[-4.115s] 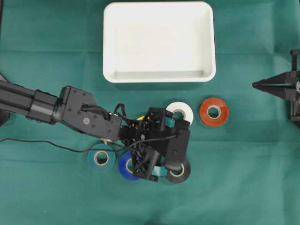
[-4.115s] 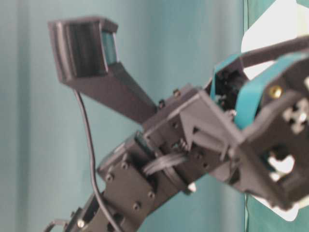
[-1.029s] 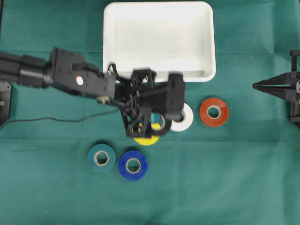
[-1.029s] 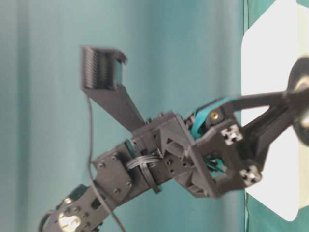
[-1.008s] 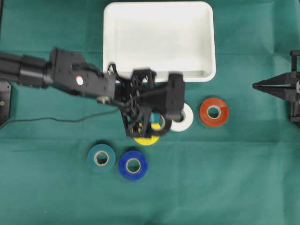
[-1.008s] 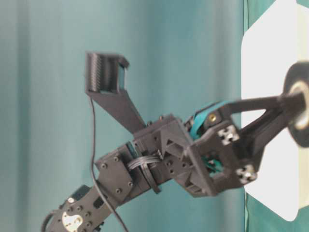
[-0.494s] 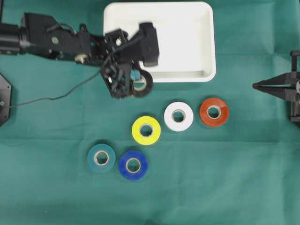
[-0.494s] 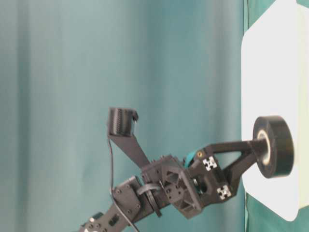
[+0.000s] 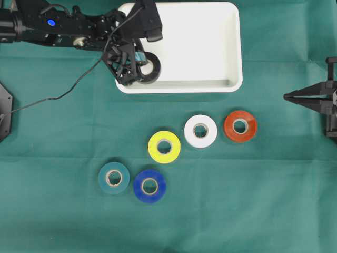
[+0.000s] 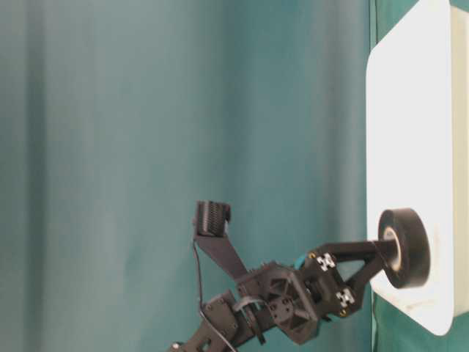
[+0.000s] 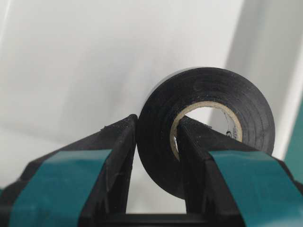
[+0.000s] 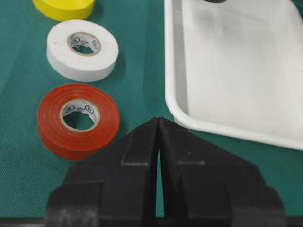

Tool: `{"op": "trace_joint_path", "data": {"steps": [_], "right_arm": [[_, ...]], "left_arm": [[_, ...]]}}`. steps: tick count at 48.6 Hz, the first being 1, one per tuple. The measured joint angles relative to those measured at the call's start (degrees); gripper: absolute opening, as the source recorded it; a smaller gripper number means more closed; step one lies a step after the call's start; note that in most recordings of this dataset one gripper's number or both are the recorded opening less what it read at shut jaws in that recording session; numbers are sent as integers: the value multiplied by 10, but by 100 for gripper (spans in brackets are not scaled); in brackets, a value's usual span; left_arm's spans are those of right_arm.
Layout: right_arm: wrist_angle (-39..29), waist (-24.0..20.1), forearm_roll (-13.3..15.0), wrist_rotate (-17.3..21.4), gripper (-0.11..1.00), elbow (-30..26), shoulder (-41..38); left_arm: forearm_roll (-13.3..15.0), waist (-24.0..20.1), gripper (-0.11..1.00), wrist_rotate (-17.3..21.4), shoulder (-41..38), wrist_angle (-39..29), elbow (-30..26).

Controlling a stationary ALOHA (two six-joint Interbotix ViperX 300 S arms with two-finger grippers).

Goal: Put the tape into the white case with the left arm.
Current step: 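Lift the black tape with the left gripper and carry it into the white case, then open the left gripper, release the black tape, and withdraw left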

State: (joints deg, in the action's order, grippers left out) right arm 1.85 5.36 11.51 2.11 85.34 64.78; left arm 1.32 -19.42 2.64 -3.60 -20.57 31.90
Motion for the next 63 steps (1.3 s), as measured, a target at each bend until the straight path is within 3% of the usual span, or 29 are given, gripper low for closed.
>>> {"op": "trace_joint_path", "data": {"steps": [20,22,32,49,63], "right_arm": [[0,-1,0,0,-9,0,1],[0,0,0,-1,-9,0,1],[0,-1,0,0,-9,0,0],[0,-1,0,0,-9,0,1],[0,0,0,0,-9,0,0]], "left_arm": [[0,-4,26,2,0,25,9],[0,-4,32,2,0,27,9],[0,-4,89,0,0,29,11],[0,-4,87,-2,12,29,22],[0,19,87,-3,100,28,70]]}}
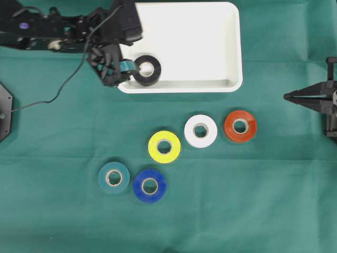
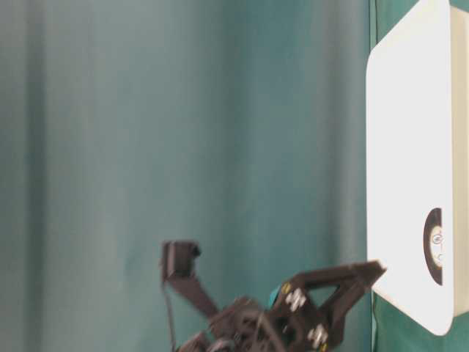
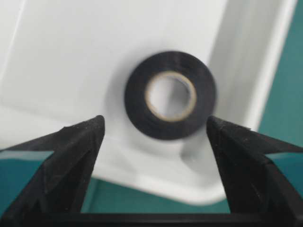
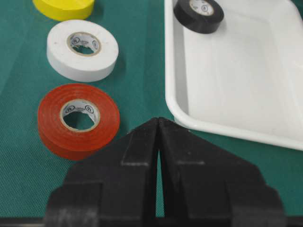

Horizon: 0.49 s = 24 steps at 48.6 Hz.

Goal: Put the tape into the white case with the left arm.
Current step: 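Open the left gripper, release the black tape, and withdraw left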

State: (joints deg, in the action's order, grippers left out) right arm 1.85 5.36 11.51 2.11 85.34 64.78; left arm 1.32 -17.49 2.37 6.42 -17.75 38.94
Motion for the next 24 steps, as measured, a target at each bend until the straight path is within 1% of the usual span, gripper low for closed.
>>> {"op": "trace_joint_path", "data": {"steps": [11,24], "right_arm": [[0,0,0,0,-9,0,1],[0,0,0,0,-9,0,1]], "left_arm": [[0,29,87,-1,67,0,59],[0,36,87,-1,134,1,122]]}}
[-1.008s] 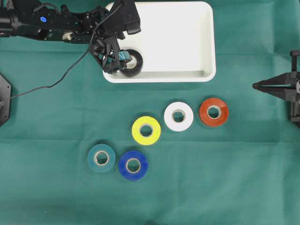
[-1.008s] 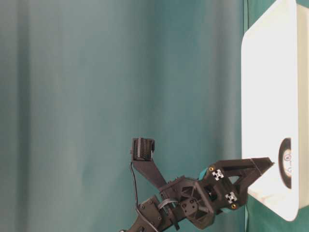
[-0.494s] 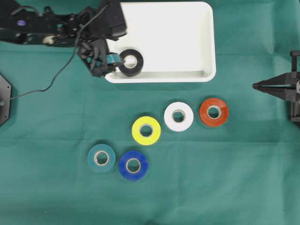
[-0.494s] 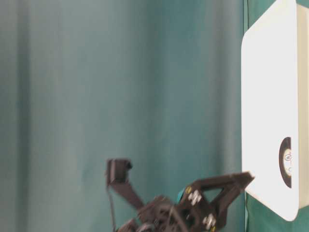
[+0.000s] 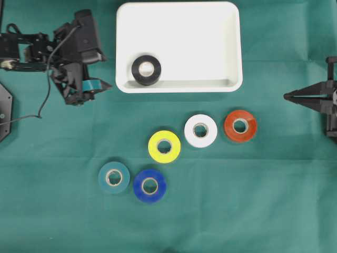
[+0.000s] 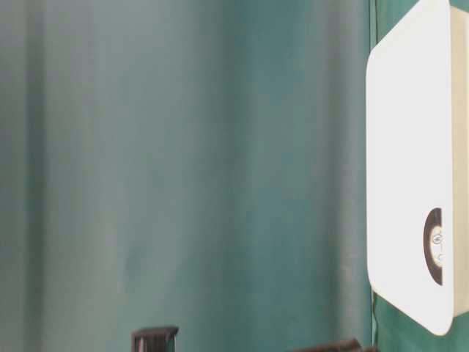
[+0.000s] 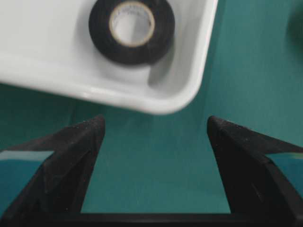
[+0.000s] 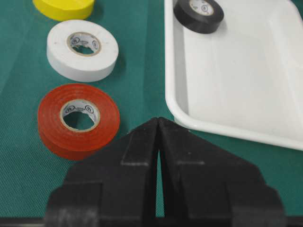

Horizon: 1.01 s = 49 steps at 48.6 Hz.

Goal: Put the tape into the white case with the left arm.
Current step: 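Open the left gripper, release the black tape, and withdraw left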

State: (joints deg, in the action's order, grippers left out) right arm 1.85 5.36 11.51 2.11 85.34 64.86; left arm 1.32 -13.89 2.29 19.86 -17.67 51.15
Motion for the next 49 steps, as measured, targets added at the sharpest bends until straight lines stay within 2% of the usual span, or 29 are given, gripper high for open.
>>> {"op": "trace_joint_path", "data": {"steps": [20,49], "right_arm": [[0,0,0,0,-9,0,-1],[0,0,0,0,-9,0,0]], "left_arm": [[0,26,87,1,37,0,42],[0,142,86,1,64,0,73]]}}
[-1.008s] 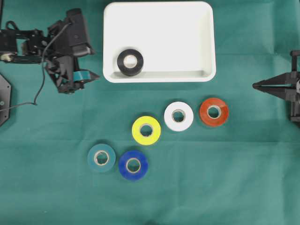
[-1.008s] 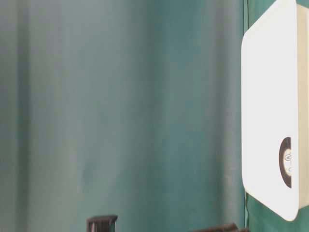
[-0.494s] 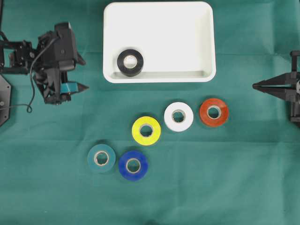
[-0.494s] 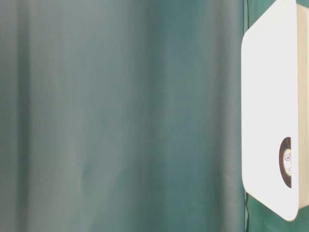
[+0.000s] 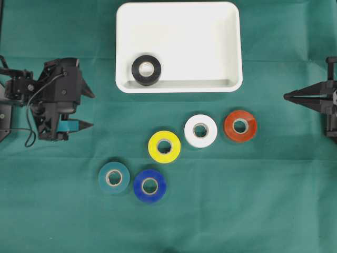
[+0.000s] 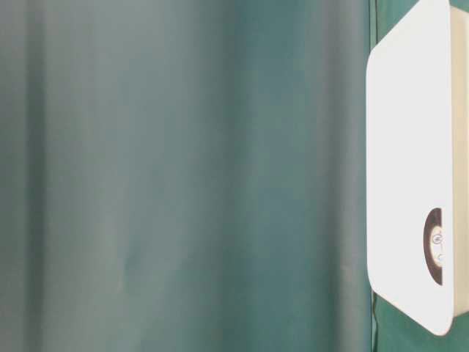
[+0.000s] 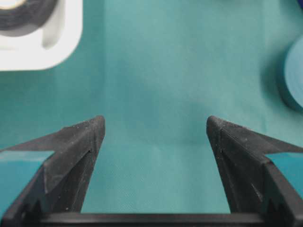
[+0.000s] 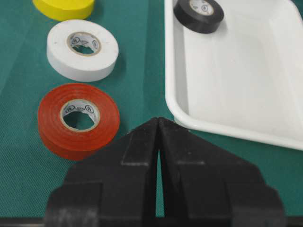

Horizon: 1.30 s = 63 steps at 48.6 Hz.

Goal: Put the tape into the white case with the left arm.
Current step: 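Open the left gripper, release the black tape, and withdraw left, then move the left gripper to the white tape roll and grasp its rim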

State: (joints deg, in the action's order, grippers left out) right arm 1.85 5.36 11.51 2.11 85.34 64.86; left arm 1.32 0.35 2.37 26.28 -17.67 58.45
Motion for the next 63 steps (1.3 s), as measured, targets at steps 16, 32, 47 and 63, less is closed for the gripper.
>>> {"op": "trace_joint_path", "data": {"steps": [16,32,47,63], "right_arm": [[0,0,0,0,-9,0,0],[-1,0,0,0,-9,0,0],[0,0,0,0,-9,0,0],[-1,0,0,0,-9,1,0]], "left_arm": [[0,9,86,-1,20,0,11],[0,9,86,-1,2,27,4],[0,8,85,-1,-97,63,-65],[0,6,85,-4,-218,65,-178]]}}
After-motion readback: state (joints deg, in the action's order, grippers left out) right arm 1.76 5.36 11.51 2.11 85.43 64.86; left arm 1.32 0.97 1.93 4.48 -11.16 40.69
